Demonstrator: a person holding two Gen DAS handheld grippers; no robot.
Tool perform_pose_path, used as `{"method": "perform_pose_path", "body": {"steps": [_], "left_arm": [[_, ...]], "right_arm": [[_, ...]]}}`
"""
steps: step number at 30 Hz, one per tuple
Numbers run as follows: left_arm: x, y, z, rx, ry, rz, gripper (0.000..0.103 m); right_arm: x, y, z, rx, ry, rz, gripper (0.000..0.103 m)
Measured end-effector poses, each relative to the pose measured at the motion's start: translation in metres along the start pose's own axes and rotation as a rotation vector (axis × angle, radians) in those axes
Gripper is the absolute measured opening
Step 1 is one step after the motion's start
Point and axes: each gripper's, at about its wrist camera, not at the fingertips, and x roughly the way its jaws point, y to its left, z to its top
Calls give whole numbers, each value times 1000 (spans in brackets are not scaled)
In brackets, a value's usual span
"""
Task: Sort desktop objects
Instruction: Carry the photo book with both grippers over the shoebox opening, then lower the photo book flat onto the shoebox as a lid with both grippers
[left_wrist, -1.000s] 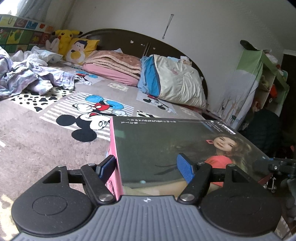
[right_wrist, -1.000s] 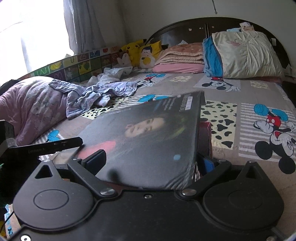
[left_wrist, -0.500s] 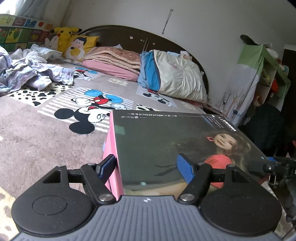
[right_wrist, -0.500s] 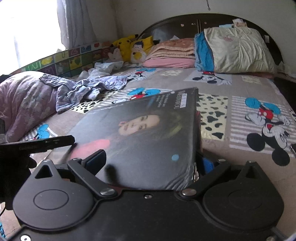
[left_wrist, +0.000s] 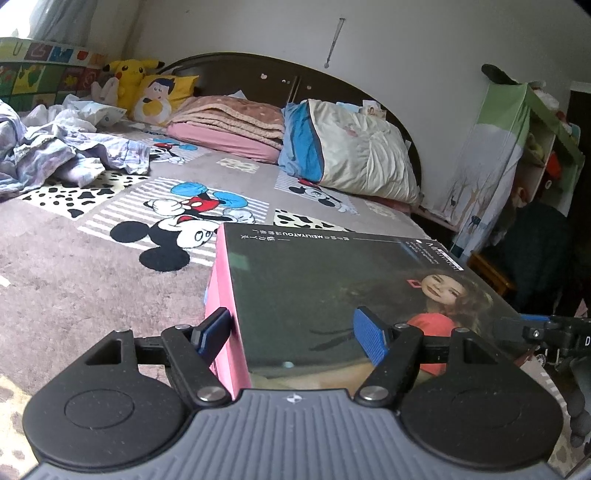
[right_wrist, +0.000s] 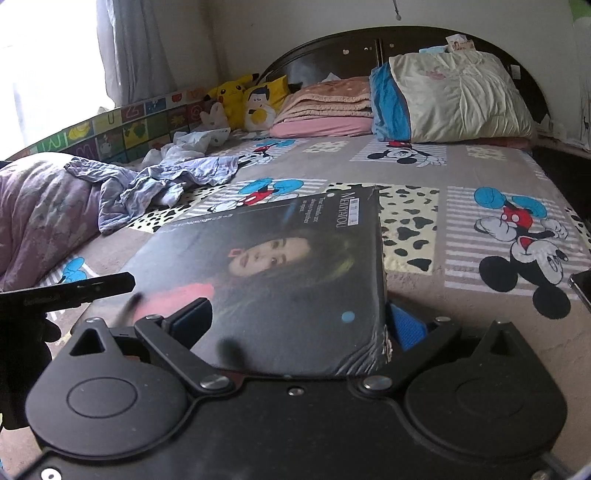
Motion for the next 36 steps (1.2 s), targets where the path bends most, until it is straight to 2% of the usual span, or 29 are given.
{"method": "perform_pose_path", "body": {"steps": [13,17,18,21,25,31,36], "left_arm": [[-3,-5,0,19,1,3,73],[-5,1,1,-20,-25,51,73],[-4,-3,1,-1,-15,48,73],[1,-12,0,46,11,40,73],[0,-2,1,-25,8,8,73],[1,-9,-1,33,11,37,74],[1,-8,-1,18,9,61,74]], "right_arm": [[-1,-13,-1,44,-5,-46,101],[3,-35,-7,211,27,50,101],[3,-38,-8,231,25,51,101],[4,-43,-11,263,28,63,101],[4,-40,-13,263,30,65,101],[13,-52,-22,364,67,137,98],[17,-55,-27,398,77,153,97]]}}
